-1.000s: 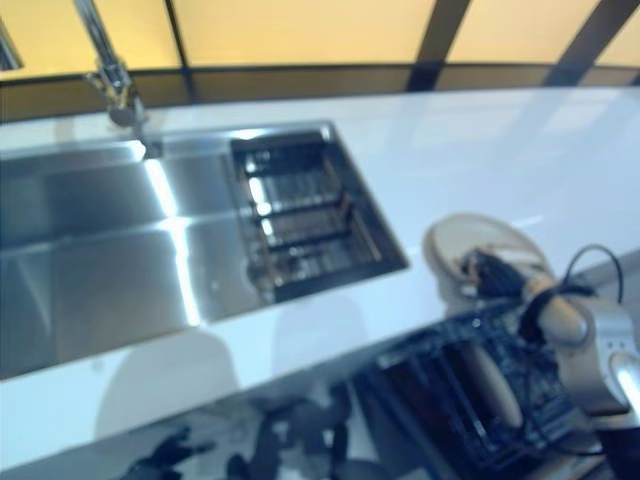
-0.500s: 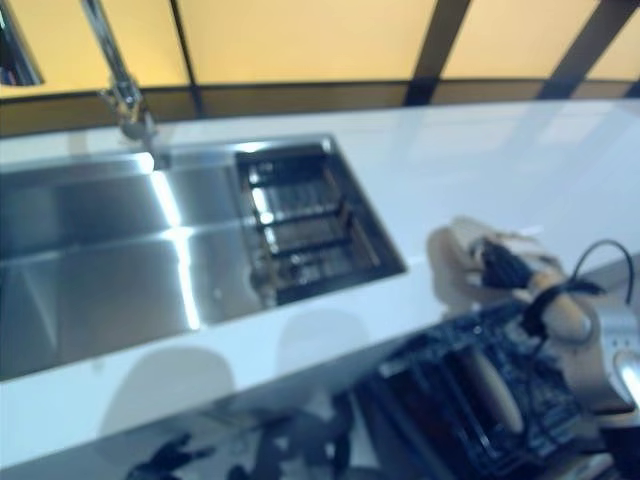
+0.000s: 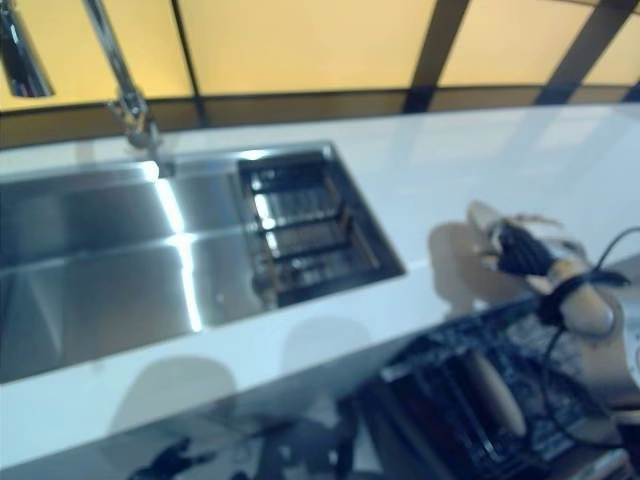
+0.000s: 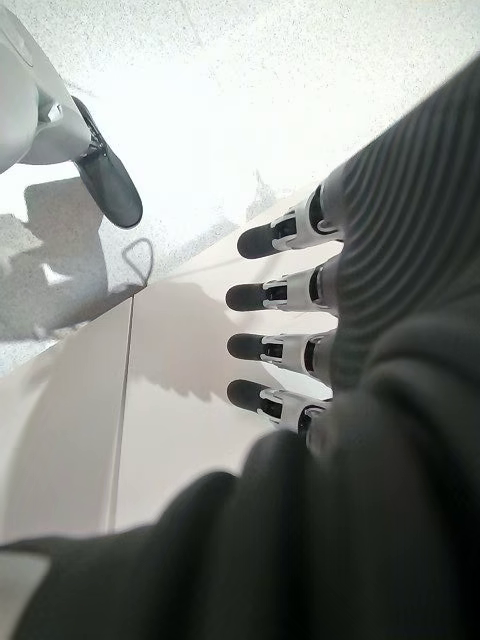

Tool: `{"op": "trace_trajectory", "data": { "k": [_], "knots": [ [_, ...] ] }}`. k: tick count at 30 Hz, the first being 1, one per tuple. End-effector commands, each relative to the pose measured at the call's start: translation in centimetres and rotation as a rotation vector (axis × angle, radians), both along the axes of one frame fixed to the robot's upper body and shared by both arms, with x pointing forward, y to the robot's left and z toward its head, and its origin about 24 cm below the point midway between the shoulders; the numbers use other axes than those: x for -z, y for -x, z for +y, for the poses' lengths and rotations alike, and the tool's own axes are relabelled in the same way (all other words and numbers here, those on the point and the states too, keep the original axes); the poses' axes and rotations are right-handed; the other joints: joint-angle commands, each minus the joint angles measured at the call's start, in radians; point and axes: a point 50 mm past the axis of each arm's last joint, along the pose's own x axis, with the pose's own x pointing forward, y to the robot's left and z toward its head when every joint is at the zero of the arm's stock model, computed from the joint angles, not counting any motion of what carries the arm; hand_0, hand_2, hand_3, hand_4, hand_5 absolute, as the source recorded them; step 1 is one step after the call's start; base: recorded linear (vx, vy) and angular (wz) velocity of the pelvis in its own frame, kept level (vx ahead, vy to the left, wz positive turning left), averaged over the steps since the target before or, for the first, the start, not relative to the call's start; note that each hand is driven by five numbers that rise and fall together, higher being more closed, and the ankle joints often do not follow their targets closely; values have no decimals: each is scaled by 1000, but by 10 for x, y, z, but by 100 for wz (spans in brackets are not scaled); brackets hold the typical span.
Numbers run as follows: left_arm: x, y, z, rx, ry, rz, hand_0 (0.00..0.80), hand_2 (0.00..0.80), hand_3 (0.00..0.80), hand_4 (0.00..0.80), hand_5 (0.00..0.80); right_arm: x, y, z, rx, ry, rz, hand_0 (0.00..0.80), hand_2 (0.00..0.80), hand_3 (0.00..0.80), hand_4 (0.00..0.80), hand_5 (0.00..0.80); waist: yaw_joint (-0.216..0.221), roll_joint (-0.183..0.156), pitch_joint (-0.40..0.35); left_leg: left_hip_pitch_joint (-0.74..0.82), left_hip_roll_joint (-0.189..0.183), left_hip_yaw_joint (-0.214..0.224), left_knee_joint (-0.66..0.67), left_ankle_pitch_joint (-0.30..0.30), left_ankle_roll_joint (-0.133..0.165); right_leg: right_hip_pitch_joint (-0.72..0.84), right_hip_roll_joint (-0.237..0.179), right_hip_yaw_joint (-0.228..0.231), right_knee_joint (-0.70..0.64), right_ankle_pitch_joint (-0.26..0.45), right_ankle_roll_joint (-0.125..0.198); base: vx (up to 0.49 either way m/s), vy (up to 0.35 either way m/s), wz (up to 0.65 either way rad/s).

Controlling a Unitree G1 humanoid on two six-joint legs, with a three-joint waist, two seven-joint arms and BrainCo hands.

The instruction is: Take plates into dishwasher

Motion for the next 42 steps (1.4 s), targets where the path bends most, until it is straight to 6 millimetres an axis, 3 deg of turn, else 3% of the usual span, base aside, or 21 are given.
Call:
{"op": "trace_trajectory", "data": {
  "k": [1, 13, 18, 23, 32, 42],
  "knots": [
    [-3, -9, 7, -15, -34, -25, 0, 0, 0, 0, 0, -53, -1, -4, 4, 40, -221, 800, 800, 800, 800, 800, 1, -22, -3, -33, -12, -35, -3, 6, 49, 65, -19, -24, 38, -62, 57, 0, 0, 0],
    [-2, -3, 9, -23, -39, -10, 0, 0, 0, 0, 0, -65, 2, -20, 79, 22, -268, 800, 800, 800, 800, 800, -10, -22, -17, -21, -11, -20, -3, 1, 48, 71, -20, -21, 34, -62, 57, 0, 0, 0],
    [-1, 0, 11, -30, -41, 1, 0, 0, 0, 0, 0, -63, 5, -28, 76, -89, -248, 800, 800, 800, 800, 800, -25, -19, -24, -14, -9, -5, -3, -1, 47, 70, -18, -12, 34, -63, 57, 0, 0, 0],
    [-1, 1, 14, -28, -47, 8, 0, 0, 0, 0, 0, -51, 7, -30, 26, -262, -173, 800, 800, 800, 800, 800, -42, -18, -27, -5, -3, 13, -3, -3, 45, 69, -15, -2, 34, -64, 55, 12, -21, -13],
    [-3, -2, 14, -16, -43, -1, 0, 0, 0, 0, 0, -23, 13, -54, 49, -512, -104, 800, 800, 800, 800, 800, -75, -16, -35, 7, 9, 48, -3, -5, 36, 67, -2, 14, 21, -59, 49, 4, -41, -6],
    [-4, -3, 16, -3, -50, 1, 0, 0, 0, 0, 0, 8, 30, -87, 152, -559, -4, 800, 800, 800, 800, 800, -101, -18, -42, 14, 21, 73, -3, -3, 29, 61, 11, 29, 19, -58, 43, 11, -49, -9]
  ]
}}
